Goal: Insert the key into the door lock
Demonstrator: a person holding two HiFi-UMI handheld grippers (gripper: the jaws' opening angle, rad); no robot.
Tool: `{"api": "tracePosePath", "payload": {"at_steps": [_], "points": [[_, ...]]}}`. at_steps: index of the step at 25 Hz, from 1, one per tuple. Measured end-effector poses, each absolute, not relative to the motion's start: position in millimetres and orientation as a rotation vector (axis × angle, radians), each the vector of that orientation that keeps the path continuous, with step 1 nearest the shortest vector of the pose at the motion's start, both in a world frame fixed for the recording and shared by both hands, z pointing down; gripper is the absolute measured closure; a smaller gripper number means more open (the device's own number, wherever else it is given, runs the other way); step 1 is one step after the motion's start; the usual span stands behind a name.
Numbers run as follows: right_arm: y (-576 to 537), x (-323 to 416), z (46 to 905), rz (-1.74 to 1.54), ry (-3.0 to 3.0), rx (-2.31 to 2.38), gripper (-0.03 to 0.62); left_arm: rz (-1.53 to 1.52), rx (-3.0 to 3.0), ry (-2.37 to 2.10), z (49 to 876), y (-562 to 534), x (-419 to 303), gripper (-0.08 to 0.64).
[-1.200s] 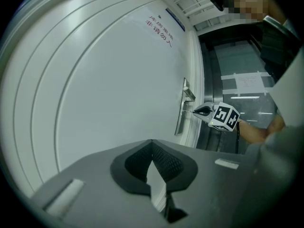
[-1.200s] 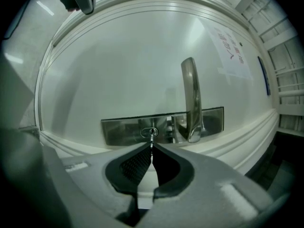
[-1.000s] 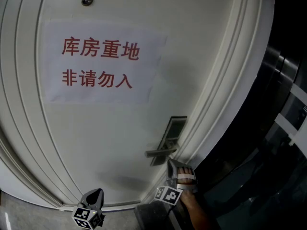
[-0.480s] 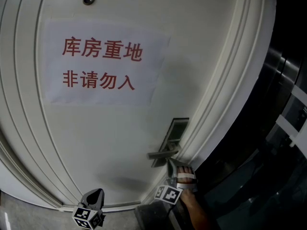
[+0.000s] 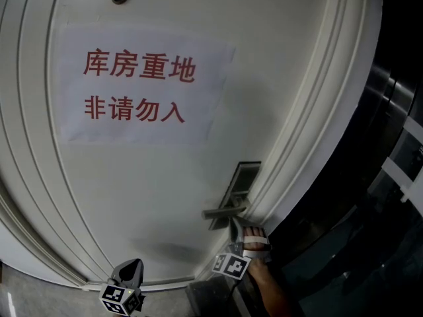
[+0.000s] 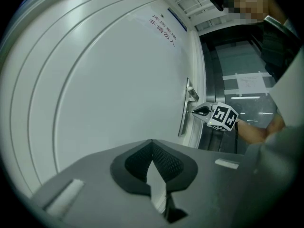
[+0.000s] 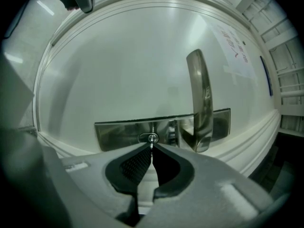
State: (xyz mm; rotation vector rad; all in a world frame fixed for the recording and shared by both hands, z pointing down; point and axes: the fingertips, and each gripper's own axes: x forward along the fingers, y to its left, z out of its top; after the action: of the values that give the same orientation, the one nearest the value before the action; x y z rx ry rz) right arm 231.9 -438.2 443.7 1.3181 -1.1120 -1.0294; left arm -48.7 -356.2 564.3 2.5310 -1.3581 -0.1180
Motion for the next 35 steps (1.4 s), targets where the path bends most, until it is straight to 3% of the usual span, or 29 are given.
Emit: {"api": "tracePosePath", "payload": {"at_steps": [14,24,35], "points": [[-432,233,443,-1.109,-1.151,1.38,0.575,-0.107,2.548,-1.351,559,-345,-43,0.557],[-419,239,440,-1.087,-1.24,1.452,0.474,-0.095,2.571,-1.334,556,-338,-33,0.557],[-398,249,438,-0.947,-1.424,1.589,0.482,-0.086,2.597,-1.304,552,-331,-22,0.557]]}}
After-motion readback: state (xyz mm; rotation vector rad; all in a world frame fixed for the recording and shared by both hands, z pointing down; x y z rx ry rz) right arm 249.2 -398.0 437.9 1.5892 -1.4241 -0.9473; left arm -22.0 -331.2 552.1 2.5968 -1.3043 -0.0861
